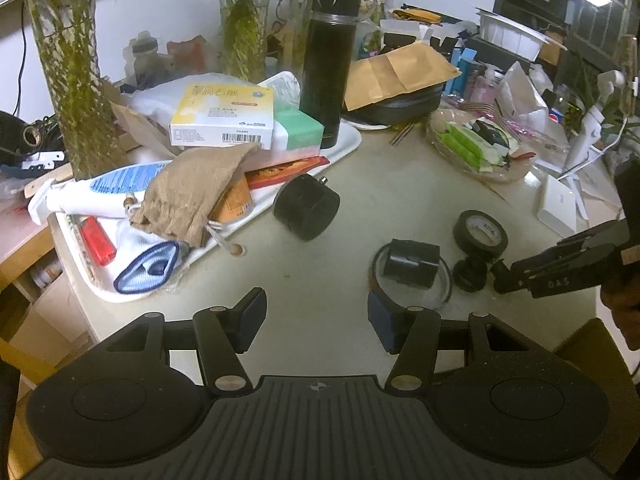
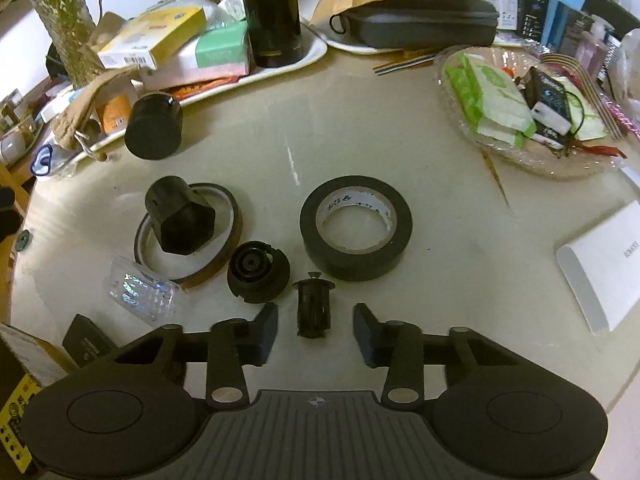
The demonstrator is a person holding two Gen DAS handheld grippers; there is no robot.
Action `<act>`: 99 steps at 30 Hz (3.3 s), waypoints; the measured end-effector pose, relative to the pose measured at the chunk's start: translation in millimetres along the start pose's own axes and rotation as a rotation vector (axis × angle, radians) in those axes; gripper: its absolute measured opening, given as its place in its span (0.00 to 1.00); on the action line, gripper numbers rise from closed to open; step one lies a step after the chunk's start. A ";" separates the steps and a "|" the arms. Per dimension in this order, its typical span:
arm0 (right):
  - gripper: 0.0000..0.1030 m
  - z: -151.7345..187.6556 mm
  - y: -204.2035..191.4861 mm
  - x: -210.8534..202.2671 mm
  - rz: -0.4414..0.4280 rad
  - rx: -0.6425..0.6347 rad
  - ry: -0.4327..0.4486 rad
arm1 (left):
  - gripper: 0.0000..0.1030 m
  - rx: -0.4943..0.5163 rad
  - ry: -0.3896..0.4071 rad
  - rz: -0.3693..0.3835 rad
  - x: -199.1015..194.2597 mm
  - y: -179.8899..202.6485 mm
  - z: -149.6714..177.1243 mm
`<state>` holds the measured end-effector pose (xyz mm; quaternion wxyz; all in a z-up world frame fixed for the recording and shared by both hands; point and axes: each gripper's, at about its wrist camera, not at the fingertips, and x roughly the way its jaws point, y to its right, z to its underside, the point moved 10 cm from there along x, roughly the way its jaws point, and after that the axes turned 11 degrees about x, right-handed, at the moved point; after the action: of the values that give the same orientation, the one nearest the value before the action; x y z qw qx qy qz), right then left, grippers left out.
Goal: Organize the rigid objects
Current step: 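Grasp the small black plug with the right tool, then grasp the black cylinder with the left tool while the right tool holds the plug, then carry both black items into the cardboard box and open both tools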
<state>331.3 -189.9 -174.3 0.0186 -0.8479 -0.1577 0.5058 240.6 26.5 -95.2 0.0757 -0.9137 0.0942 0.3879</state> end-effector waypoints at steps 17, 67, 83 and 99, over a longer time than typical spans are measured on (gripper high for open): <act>0.20 2.6 9.1 -21.8 0.055 0.015 0.029 | 0.80 0.098 0.108 -0.033 13.4 0.4 -30.1; 0.20 23.2 24.1 -68.7 -0.050 0.133 0.104 | 0.38 0.128 -0.032 0.028 115.2 -15.6 -50.5; 0.20 16.3 14.5 -92.6 -0.060 0.156 0.141 | 0.38 0.083 0.001 -0.015 49.1 3.1 -69.5; 0.20 33.4 -16.1 -141.8 -0.083 0.122 0.187 | 0.38 0.054 -0.007 -0.002 -26.0 32.9 -61.2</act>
<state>236.2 -219.5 -66.7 0.1058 -0.8813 -0.1594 0.4320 257.8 -15.4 -36.4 0.1013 -0.9100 0.1035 0.3884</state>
